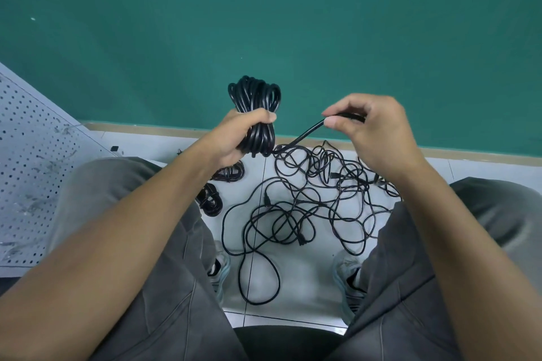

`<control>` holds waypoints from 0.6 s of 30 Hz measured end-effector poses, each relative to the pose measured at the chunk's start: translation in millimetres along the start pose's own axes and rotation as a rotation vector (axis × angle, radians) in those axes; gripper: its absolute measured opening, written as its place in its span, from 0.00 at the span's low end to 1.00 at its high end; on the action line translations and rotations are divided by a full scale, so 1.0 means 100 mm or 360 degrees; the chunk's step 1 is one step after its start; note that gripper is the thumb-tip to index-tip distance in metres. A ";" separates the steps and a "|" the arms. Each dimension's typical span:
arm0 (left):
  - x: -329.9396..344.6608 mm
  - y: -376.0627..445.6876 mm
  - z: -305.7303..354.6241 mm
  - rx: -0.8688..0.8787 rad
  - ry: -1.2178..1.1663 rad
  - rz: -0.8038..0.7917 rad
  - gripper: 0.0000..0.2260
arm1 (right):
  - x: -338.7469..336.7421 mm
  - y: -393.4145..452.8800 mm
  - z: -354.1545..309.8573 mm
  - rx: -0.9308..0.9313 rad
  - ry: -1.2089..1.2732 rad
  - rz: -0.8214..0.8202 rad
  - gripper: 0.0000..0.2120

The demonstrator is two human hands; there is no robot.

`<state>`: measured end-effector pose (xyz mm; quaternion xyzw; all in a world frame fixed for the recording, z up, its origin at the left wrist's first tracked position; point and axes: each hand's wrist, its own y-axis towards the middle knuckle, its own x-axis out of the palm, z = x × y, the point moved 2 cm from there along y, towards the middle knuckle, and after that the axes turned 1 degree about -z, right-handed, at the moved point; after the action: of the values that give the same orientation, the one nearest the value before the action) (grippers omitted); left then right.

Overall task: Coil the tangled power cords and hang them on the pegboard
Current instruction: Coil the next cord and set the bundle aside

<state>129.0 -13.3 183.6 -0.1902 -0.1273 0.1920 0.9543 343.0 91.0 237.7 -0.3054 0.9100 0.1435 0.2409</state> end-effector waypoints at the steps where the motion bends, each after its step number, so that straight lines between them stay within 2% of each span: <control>1: 0.01 0.00 0.00 -0.0010 0.0066 -0.0049 0.16 | 0.00 0.00 -0.01 -0.0020 -0.0030 0.0008 0.04; 4: 0.10 -0.07 -0.04 -0.0101 0.0283 -0.0281 0.12 | -0.04 0.06 -0.07 -0.0114 -0.0141 0.0102 0.05; 7: 0.22 -0.14 -0.07 -0.0244 0.0265 -0.0496 0.11 | -0.12 0.15 -0.14 -0.0189 -0.0240 0.0147 0.08; 9: 0.28 -0.18 -0.08 -0.0275 0.0258 -0.0595 0.12 | -0.14 0.21 -0.18 -0.0248 -0.0340 0.0085 0.09; 10: 0.31 -0.20 -0.08 -0.0286 0.0234 -0.0635 0.15 | -0.15 0.24 -0.21 -0.0270 -0.0392 0.0044 0.09; 13: 0.36 -0.23 -0.10 -0.0306 0.0148 -0.0731 0.40 | -0.17 0.35 -0.34 -0.0318 -0.0468 -0.0046 0.10; 14: 0.38 -0.24 -0.10 -0.0306 0.0145 -0.0756 0.44 | -0.17 0.38 -0.41 -0.0340 -0.0494 -0.0106 0.10; 16: 0.43 -0.26 -0.10 -0.0296 0.0189 -0.0828 0.43 | -0.15 0.43 -0.59 -0.0418 -0.0604 -0.0303 0.11; 18: 0.49 -0.30 -0.09 -0.0333 0.0336 -0.0873 0.37 | -0.06 0.47 -0.80 -0.0497 -0.0751 -0.0501 0.13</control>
<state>185.5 -21.0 195.8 -0.2648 -0.0933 -0.1076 0.9537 290.0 97.3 313.6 -0.4342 0.7376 0.3092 0.4145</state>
